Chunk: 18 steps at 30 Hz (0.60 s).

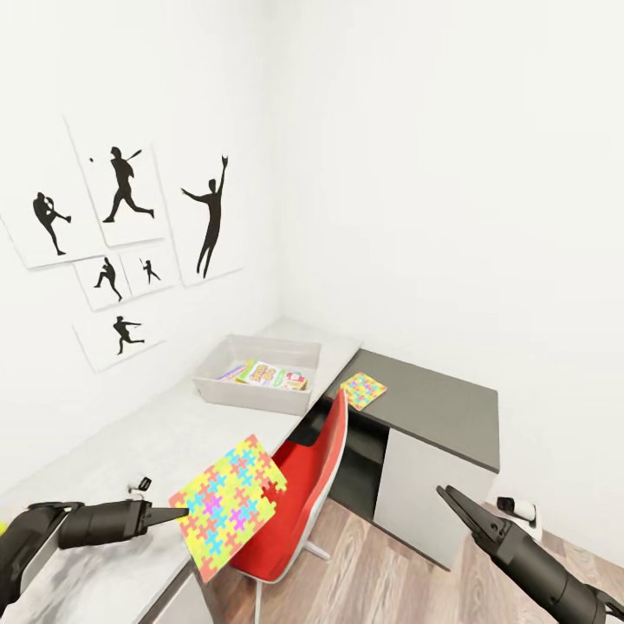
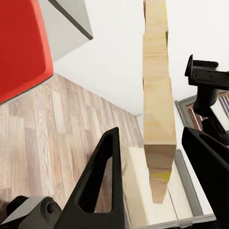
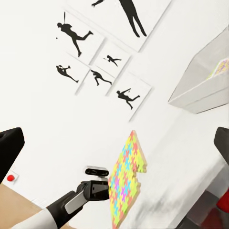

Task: Put all the toys in the child's room - the three board games (two on the bed and one on the table), the two jigsaw puzzles on the table, and the tennis ball on the table - inside the toy box on the table in the child's room.

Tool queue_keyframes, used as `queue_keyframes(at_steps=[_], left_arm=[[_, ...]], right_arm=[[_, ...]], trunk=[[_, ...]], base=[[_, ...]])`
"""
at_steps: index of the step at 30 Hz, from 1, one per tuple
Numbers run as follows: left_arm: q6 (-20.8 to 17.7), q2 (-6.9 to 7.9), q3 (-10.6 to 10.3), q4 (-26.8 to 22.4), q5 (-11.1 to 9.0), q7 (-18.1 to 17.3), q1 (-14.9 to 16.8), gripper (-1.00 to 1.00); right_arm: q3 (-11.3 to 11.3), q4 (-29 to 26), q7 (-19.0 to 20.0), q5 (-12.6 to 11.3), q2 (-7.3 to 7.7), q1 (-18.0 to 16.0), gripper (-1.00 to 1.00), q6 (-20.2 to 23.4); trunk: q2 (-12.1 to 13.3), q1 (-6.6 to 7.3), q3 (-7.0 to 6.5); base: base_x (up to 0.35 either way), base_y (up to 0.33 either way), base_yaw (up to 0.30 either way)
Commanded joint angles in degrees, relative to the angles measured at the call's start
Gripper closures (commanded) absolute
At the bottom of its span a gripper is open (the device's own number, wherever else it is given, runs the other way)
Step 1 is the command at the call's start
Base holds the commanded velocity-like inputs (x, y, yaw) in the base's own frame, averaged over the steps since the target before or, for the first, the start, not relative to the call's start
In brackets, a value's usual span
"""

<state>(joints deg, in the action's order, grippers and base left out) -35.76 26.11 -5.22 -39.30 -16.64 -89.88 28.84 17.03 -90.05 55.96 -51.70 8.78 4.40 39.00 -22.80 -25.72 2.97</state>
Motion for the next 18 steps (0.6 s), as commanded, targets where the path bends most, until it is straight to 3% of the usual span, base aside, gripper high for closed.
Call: queue_keyframes(at_steps=[1,13,18], left_arm=[[-0.61,0.08,-0.32,0.02,-0.33,-0.12,0.08,1.00],[-0.54,0.13,-0.31,0.02,-0.33,-0.12,0.08,1.00],[-0.54,0.22,-0.31,0.02,-0.38,-0.12,0.08,1.00]], right_arm=[[0.02,-0.07,-0.10,-0.32,-0.02,0.01,-1.00,0.34],[0.02,-0.07,-1.55,-0.33,-0.06,0.01,-1.00,0.46],[0.02,-0.04,-1.57,-0.34,0.00,0.02,-1.00,0.39]], trunk=[[-0.12,-0.07,0.10],[-0.12,-0.07,-0.13],[-0.12,-0.07,-0.14]], base=[[0.306,-0.089,0.083],[0.287,-0.160,0.235],[0.222,-0.268,0.045]])
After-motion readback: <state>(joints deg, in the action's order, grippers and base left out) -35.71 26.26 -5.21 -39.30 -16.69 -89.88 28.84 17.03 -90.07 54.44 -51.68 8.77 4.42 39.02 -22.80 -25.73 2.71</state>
